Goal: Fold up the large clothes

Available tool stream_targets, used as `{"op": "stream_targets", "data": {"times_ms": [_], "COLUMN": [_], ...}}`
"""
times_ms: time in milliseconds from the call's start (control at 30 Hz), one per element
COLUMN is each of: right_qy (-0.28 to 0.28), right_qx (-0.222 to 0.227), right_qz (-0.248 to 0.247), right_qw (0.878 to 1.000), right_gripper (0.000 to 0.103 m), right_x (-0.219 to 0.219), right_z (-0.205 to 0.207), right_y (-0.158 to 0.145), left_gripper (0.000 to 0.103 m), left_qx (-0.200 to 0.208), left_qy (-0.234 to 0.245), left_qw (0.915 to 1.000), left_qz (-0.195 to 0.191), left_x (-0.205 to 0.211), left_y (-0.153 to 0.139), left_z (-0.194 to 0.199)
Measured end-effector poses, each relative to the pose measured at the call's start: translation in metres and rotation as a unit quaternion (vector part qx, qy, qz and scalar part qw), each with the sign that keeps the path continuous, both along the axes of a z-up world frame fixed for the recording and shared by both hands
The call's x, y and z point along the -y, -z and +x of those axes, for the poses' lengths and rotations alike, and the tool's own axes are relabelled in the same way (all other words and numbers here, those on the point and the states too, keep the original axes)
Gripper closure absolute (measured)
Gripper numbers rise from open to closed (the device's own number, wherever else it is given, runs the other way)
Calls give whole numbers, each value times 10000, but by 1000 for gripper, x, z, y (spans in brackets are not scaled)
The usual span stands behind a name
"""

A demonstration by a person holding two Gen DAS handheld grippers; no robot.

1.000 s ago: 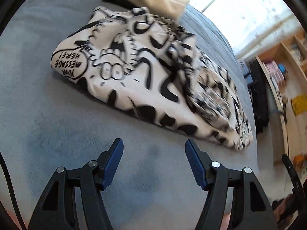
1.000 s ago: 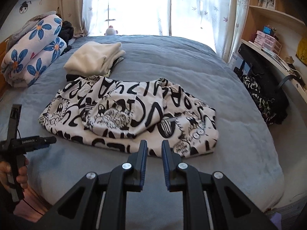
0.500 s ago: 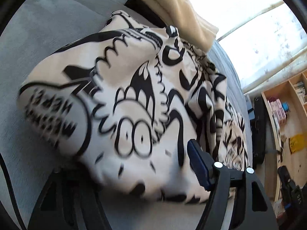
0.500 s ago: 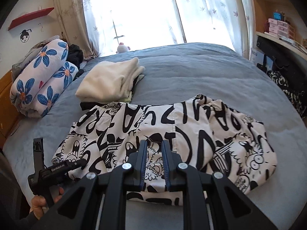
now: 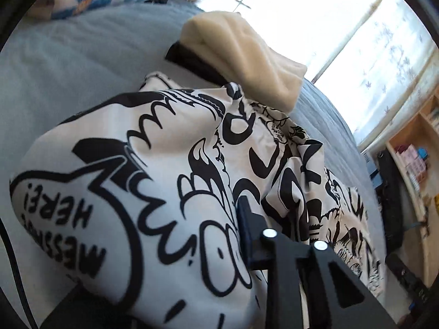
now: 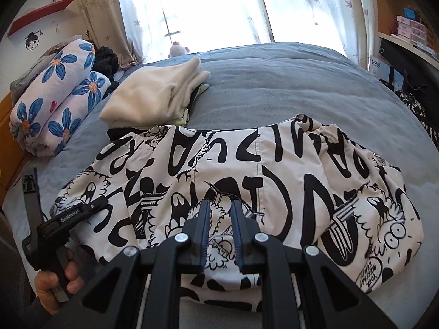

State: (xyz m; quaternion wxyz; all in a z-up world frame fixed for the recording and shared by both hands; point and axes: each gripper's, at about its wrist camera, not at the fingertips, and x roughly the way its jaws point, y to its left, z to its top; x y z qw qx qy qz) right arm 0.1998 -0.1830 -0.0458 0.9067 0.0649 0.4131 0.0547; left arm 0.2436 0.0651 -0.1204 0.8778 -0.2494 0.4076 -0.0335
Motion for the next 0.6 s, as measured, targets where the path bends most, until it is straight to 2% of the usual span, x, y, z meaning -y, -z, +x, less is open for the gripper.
{"op": "stream_targets", "data": {"times_ms": [167, 300, 367, 433, 533, 600], "right_qy": [-104, -192, -267, -459, -568, -592], "right_qx": [131, 167, -100, -569, -369, -423], "right_qz": [-131, -162, -251, -335, -452, -342], "right_qw": [9998, 9995, 9993, 9968, 9967, 9968], "right_gripper": [89, 93, 93, 92, 92, 92], "right_x": [-5, -9, -12, -17, -21, -20], "right_z": [29, 56, 67, 75, 66, 63], "right_y": [10, 24, 43, 75, 87, 86], "left_gripper": [89, 90, 90, 90, 91, 91], "left_qx": [449, 712, 811, 894, 1067, 1221], "left_qy": [58, 67, 77, 136, 272, 329], "left_qw": [9953, 9913, 9889, 9865, 9831, 9786], "left_qz": [862, 1103, 1242, 1365, 1464, 1621], "left_x": [24, 37, 44, 48, 65, 80], "left_y": [-35, -57, -68, -76, -88, -97], "left_z": [-12, -21, -24, -28, -31, -33]}}
